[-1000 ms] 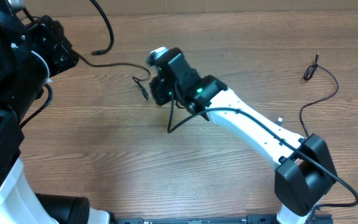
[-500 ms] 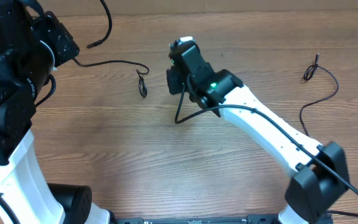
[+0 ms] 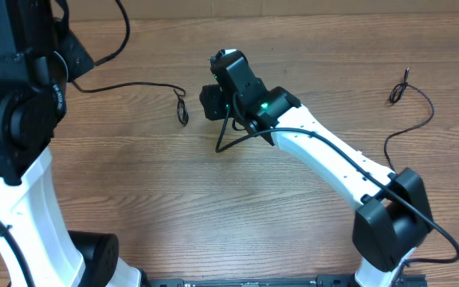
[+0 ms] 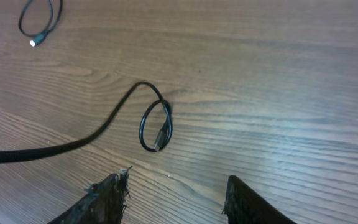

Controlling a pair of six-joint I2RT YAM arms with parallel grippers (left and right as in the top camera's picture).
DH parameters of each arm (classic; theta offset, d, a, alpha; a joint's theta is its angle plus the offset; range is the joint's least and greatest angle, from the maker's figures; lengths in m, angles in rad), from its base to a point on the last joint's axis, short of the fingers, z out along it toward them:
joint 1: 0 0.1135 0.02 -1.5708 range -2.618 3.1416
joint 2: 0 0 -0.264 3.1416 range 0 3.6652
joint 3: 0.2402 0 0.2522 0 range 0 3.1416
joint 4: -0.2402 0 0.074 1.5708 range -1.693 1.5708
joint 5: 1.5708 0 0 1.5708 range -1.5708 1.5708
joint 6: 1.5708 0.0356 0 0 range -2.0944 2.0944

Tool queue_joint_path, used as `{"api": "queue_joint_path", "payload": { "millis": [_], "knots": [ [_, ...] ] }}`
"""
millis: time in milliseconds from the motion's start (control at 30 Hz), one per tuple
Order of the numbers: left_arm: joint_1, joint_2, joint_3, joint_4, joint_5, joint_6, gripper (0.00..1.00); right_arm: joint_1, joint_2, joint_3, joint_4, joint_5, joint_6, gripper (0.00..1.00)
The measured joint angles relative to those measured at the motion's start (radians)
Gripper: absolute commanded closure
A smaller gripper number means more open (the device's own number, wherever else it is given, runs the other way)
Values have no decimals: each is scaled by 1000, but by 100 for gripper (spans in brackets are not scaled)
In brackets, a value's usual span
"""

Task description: Untangle cables

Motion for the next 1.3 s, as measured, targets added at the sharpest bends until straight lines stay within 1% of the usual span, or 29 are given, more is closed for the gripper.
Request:
{"api": "queue_joint_path", "payload": {
  "millis": [133, 267, 367, 500, 733, 800, 833, 867, 1000, 1133, 1300],
  "knots": [
    [3, 0, -79, 0, -69, 0, 96, 0, 35, 0, 32, -37, 10, 48],
    [20, 2, -206, -1, -61, 0, 96, 0, 78, 0, 45, -69, 16, 48],
    [35, 19, -284, 1, 2, 0, 96, -4, 92, 1, 38, -117, 18, 48],
    [45, 55, -323, 1, 115, 7, 96, -32, 93, 25, 27, -158, 22, 48],
    [45, 60, -327, 1, 141, 10, 96, -173, 98, 48, 27, -218, 55, 49],
    [45, 60, -328, 0, 167, 20, 96, -202, 108, 48, 24, -228, 59, 50],
    [45, 60, -331, 0, 188, 26, 96, -212, 114, 48, 19, -228, 60, 53],
    [45, 60, -335, 0, 203, 28, 96, -214, 120, 48, 14, -228, 62, 53],
    [45, 60, -396, 0, 275, 39, 96, -209, 137, 48, -8, -206, 66, 52],
    [45, 63, -481, 0, 344, 61, 96, -202, 137, 48, -53, -125, 67, 49],
    [42, 64, -565, 0, 489, 151, 96, -231, 137, 48, -91, -57, 71, 49]
  ]
}}
